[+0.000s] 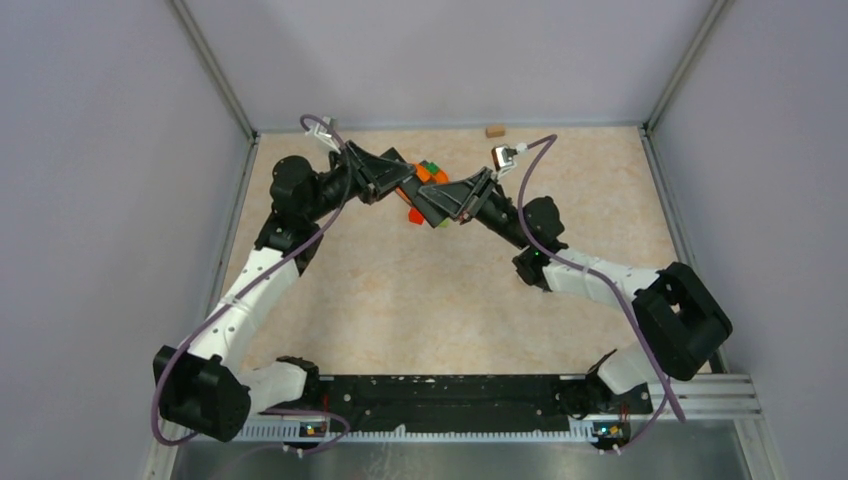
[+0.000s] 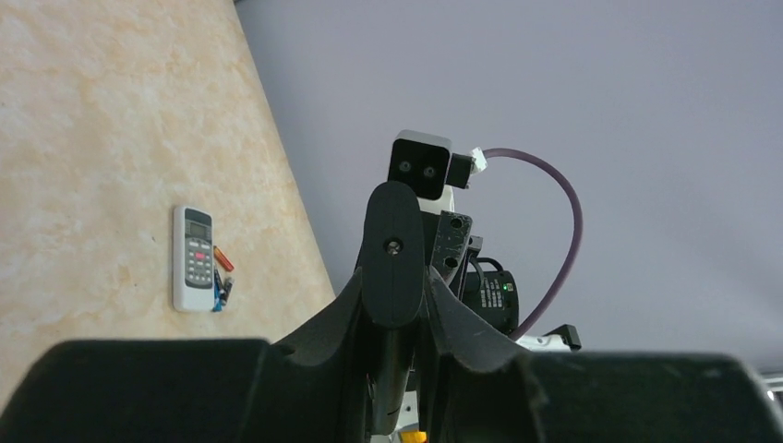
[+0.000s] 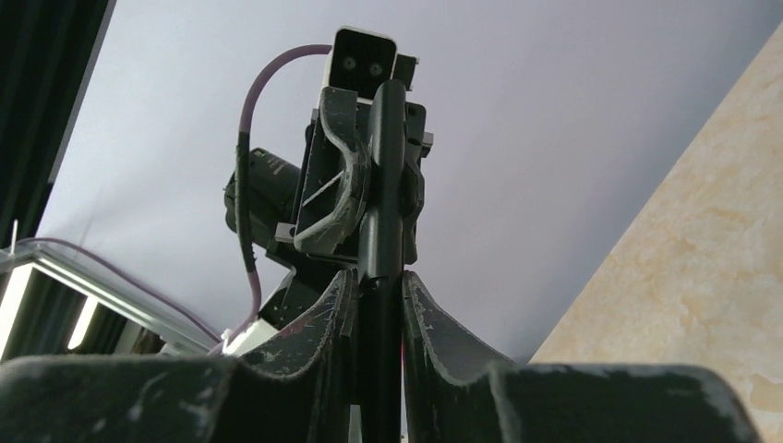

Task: Load the batteries into the remote control
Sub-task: Remove the battery cover from the remote control, then place the battery cover at the center of the board.

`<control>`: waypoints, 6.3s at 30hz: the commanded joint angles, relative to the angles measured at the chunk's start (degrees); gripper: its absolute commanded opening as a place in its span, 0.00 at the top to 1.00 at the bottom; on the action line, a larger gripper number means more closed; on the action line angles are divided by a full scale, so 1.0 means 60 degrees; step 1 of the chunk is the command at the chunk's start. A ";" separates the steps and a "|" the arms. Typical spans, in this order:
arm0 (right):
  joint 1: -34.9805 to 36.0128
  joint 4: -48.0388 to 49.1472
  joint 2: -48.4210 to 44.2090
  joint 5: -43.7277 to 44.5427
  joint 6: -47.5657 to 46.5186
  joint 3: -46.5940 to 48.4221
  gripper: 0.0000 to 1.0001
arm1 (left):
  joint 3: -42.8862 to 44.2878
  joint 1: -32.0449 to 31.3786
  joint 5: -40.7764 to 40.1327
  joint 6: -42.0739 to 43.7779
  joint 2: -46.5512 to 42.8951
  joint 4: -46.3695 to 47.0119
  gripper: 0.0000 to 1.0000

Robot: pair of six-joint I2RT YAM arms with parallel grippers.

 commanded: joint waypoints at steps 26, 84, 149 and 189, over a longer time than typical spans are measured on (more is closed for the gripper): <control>-0.0307 -0.0846 -0.0465 -0.0167 0.0547 -0.0605 0.24 | -0.0208 0.0298 -0.0434 0.1236 0.0226 0.1343 1.00; -0.0307 -0.4526 -0.1066 -0.0276 0.1268 0.0086 0.72 | -0.0396 0.0287 -0.0770 0.2948 0.0484 0.0717 1.00; -0.0309 -0.6175 -0.1446 0.1604 -0.0582 -0.1045 1.00 | -0.1197 0.0298 -0.5144 0.4719 -0.0108 -0.2238 1.00; -0.1769 -1.5723 -0.2220 0.6410 -0.5606 0.0589 0.75 | -0.1182 0.0305 -0.0190 0.5079 -0.0984 -0.1843 1.00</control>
